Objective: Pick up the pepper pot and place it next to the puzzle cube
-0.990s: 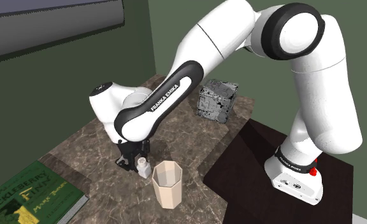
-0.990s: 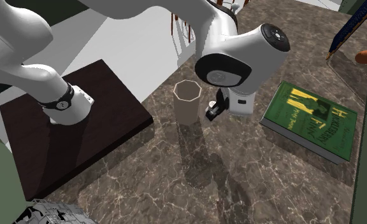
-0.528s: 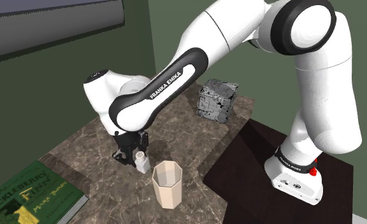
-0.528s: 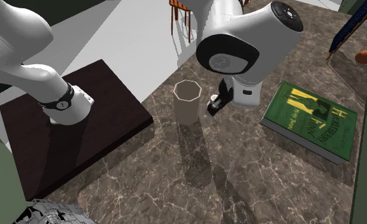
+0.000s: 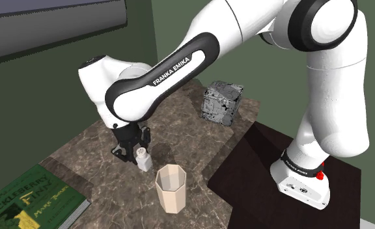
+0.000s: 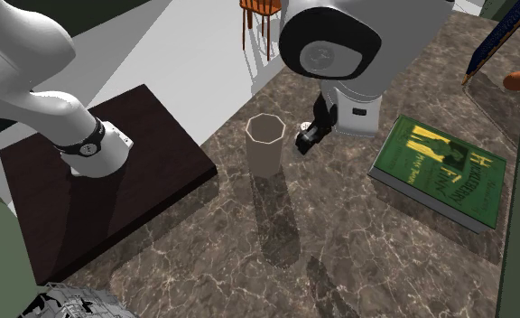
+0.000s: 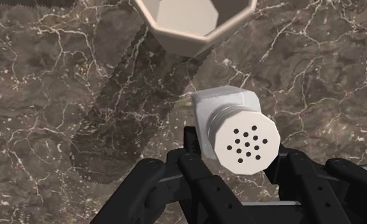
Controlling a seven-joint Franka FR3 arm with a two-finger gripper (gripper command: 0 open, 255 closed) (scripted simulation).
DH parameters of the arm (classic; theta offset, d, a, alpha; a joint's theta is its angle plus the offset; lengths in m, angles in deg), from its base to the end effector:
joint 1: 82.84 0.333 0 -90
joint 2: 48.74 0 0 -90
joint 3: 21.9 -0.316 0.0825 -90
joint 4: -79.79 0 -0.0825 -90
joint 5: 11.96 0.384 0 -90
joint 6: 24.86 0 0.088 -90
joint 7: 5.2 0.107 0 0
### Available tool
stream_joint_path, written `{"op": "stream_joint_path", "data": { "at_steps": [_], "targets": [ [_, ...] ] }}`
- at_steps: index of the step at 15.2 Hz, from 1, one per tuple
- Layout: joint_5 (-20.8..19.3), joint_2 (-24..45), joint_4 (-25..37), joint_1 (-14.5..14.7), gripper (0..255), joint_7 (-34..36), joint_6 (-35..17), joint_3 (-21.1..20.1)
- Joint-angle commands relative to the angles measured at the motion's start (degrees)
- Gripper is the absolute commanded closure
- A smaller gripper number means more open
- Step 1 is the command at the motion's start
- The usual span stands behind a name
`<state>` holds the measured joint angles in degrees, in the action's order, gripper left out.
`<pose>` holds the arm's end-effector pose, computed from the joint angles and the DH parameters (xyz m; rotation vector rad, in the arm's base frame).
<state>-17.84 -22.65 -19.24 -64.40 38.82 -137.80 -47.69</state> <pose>0.4795 0.4223 0.3286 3.0875 0.0426 -0.2960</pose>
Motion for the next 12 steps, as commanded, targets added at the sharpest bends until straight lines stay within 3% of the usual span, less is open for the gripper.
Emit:
{"op": "stream_joint_path", "data": {
  "at_steps": [1, 12],
  "targets": [
    [0.20, -0.39, 0.97, -0.05, 255, -0.11, 1.35, -0.11],
    [1.62, -3.54, 5.24, -0.43, 255, -0.49, 8.51, -0.84]
  ]
}}
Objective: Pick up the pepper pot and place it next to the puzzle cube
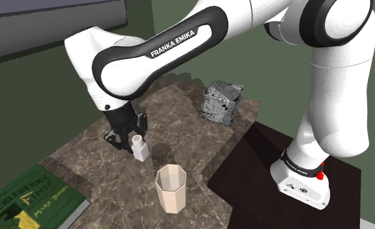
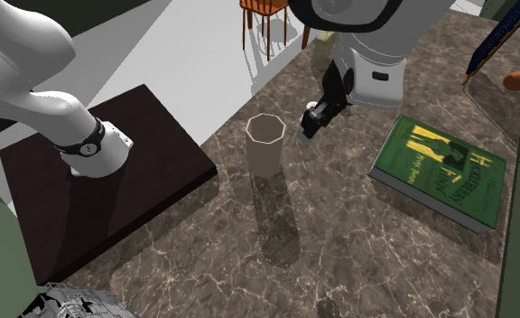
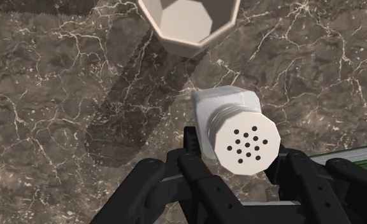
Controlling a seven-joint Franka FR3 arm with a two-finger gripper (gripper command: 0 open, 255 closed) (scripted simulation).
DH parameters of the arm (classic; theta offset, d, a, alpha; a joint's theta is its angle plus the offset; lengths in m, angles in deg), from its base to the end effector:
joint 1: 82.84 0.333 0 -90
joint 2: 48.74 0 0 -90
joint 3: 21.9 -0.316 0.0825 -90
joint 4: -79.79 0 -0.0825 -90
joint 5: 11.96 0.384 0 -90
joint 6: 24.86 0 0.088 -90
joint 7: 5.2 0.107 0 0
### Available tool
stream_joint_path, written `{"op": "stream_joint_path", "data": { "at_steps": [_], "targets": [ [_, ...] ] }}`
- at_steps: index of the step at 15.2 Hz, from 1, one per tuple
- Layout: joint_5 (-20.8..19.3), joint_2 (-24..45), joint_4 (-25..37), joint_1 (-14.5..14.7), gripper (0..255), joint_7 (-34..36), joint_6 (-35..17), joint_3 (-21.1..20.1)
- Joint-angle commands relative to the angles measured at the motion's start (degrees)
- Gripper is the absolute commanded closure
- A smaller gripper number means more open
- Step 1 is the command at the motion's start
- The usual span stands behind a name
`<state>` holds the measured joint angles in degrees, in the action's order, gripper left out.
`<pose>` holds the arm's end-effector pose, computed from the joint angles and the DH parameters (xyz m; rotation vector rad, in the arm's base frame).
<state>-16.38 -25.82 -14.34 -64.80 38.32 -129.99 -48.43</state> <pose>0.4819 0.4228 0.3907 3.0876 0.0425 -0.2962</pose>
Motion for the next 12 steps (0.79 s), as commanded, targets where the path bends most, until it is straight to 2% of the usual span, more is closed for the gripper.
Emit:
{"op": "stream_joint_path", "data": {
  "at_steps": [1, 7, 12],
  "targets": [
    [0.26, -0.59, 0.81, -0.04, 255, -0.02, 1.38, -0.14],
    [0.75, -1.64, 3.84, -0.05, 255, -0.06, 5.35, -0.39],
    [4.49, -11.87, -9.34, -5.53, 255, -6.43, 1.81, 0.35]
  ]
}}
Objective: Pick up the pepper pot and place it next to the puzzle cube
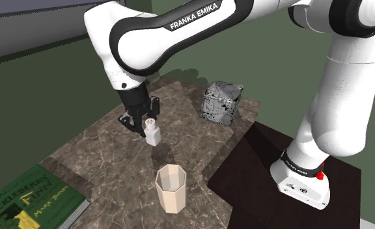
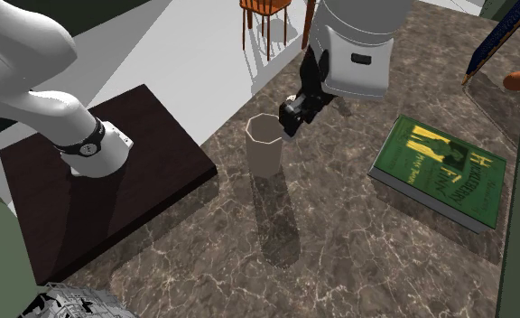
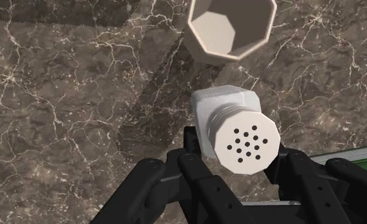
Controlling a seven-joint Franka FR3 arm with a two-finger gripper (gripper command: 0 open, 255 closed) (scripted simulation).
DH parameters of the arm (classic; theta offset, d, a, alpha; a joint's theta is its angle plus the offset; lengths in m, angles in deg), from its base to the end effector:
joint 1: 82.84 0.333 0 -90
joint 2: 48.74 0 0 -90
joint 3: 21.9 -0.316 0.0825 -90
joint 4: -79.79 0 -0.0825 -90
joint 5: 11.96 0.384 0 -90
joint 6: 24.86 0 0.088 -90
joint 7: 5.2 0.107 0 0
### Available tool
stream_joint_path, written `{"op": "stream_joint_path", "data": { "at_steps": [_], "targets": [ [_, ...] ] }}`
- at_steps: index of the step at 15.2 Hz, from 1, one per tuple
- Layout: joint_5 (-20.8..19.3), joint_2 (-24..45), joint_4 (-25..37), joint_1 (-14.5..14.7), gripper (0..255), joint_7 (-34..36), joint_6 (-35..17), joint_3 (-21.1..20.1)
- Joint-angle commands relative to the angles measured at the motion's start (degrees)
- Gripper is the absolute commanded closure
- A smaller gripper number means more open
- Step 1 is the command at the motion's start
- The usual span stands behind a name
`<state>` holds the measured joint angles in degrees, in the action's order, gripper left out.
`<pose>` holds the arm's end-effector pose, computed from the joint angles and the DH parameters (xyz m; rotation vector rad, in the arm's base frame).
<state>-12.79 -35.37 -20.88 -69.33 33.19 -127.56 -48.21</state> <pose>0.4727 0.3708 0.4315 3.0872 0.0425 -0.2961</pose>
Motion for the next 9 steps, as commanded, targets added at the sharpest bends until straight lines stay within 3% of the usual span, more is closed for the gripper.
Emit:
{"op": "stream_joint_path", "data": {
  "at_steps": [1, 9],
  "targets": [
    [1.59, -4.24, -5.10, -1.92, 255, -2.68, -1.12, 0.43],
    [5.57, -17.98, -20.54, -7.45, 255, -14.30, -3.32, 4.73]
  ]
}}
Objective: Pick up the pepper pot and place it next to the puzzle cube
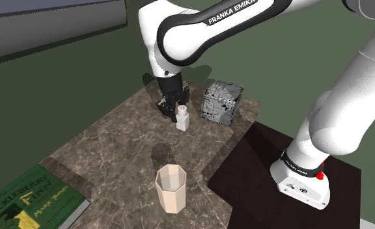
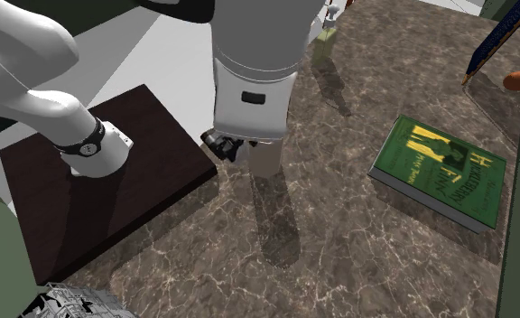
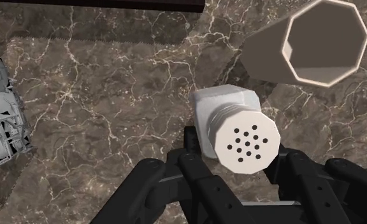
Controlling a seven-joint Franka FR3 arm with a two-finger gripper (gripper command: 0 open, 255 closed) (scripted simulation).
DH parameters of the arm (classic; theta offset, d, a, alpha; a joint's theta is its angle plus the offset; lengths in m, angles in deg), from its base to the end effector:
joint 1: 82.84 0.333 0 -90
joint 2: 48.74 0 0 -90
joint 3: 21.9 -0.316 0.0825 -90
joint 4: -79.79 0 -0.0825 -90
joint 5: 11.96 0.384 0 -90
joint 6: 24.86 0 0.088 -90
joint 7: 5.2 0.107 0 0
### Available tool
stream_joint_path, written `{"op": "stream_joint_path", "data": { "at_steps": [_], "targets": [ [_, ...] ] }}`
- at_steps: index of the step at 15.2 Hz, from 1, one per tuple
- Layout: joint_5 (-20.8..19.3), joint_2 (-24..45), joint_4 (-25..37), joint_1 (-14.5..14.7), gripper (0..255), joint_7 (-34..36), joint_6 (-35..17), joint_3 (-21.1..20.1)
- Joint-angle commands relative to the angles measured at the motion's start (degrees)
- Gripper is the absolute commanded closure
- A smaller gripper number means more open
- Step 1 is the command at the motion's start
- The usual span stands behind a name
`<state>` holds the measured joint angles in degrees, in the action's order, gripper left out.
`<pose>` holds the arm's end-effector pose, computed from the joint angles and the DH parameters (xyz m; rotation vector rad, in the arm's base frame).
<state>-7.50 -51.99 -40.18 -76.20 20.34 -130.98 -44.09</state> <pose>0.4446 0.2538 0.4308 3.0865 0.0403 -0.2962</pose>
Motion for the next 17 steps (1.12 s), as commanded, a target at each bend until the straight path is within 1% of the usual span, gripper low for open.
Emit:
{"op": "stream_joint_path", "data": {
  "at_steps": [1, 5, 9, 17],
  "targets": [
    [0.52, -2.86, -2.85, -1.10, 255, -2.90, -0.01, 1.35],
    [0.80, -8.40, -8.67, -3.14, 255, -8.63, -0.21, 4.53],
    [0.09, -13.13, -13.51, -5.23, 255, -14.21, -0.18, 8.04],
    [-3.89, -19.94, -20.23, -10.07, 255, -25.09, 0.02, 15.75]
  ]
}}
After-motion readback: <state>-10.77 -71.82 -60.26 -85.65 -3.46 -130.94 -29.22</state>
